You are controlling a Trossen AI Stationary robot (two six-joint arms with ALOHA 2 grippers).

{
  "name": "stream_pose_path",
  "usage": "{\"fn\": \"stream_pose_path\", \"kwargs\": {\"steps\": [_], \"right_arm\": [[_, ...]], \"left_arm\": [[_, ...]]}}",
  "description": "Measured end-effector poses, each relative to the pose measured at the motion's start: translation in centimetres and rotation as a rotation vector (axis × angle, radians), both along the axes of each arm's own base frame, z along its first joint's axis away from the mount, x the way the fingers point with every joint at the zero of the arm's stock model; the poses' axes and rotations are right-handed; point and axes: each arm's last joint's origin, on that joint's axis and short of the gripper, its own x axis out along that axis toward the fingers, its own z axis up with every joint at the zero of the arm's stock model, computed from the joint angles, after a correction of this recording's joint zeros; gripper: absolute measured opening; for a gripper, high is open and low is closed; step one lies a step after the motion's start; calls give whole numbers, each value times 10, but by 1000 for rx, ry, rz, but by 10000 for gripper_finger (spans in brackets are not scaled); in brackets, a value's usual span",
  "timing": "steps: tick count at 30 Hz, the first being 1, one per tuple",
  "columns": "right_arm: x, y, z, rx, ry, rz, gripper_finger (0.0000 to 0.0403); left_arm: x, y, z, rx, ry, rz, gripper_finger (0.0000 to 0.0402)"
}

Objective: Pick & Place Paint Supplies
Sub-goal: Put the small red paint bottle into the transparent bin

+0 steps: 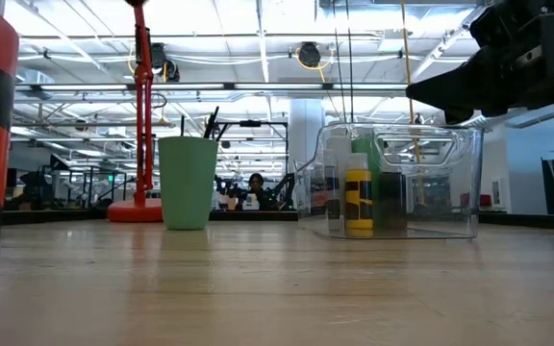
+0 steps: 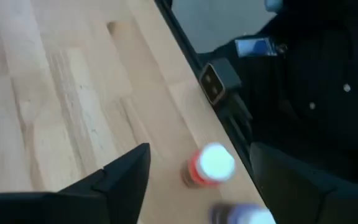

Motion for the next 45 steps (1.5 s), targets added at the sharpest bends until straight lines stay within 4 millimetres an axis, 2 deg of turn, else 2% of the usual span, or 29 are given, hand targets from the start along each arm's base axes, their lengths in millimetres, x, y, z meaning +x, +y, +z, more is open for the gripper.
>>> {"fn": "stream_pose_path", "kwargs": {"steps": [3,9,20,23,28,37,45], "right_arm": [[0,0,0,0,1,0,4],[0,0,-1,6,7,0,4],[0,0,-1,6,6,0,4],[0,0,-1,6,7,0,4],[0,0,-1,26,12,-1,4],[0,0,-2,23,15,-1,4],[0,0,-2,21,18,-1,4]], "left_arm": [[6,-2,-11,-17,33,13,291],[14,-11,-34,-31,84,-41,282],[10,-16,-43,13,110,-49,288],[11,-20,-51,12,131,-74,283],[13,-22,-51,6,110,-68,270],[15,-20,-50,15,88,-76,231],[17,-18,-50,64,49,-61,151]]}}
